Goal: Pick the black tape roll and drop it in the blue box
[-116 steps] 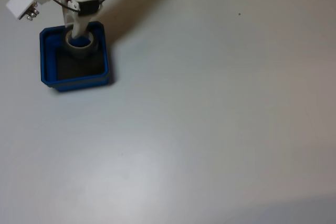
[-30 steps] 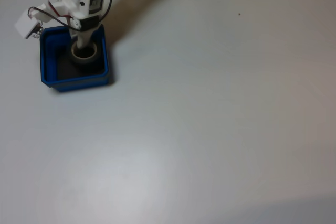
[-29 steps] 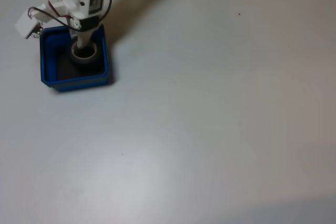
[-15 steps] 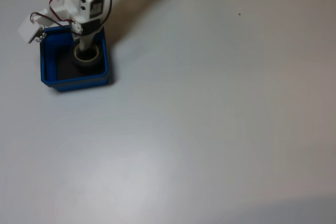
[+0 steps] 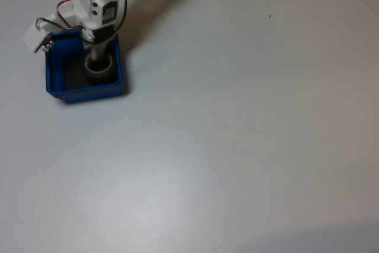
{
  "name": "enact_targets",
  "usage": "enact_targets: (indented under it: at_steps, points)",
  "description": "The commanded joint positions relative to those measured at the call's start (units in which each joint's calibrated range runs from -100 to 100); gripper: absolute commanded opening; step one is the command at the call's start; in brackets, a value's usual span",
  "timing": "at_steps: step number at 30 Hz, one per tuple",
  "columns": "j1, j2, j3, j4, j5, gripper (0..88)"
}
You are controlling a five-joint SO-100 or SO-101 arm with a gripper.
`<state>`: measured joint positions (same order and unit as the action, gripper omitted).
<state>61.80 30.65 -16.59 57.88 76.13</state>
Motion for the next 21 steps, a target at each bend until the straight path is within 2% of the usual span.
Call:
enact_targets:
  at_steps: [1,14,21]
  points:
    - [0.39,-0.72,-3.26,-0.79,0.22,1.2]
    - [0.39,-1.22,-3.53,-0.79,-0.04,3.0]
    - [0.39,-0.8,-5.78,-0.79,-0.13,15.5]
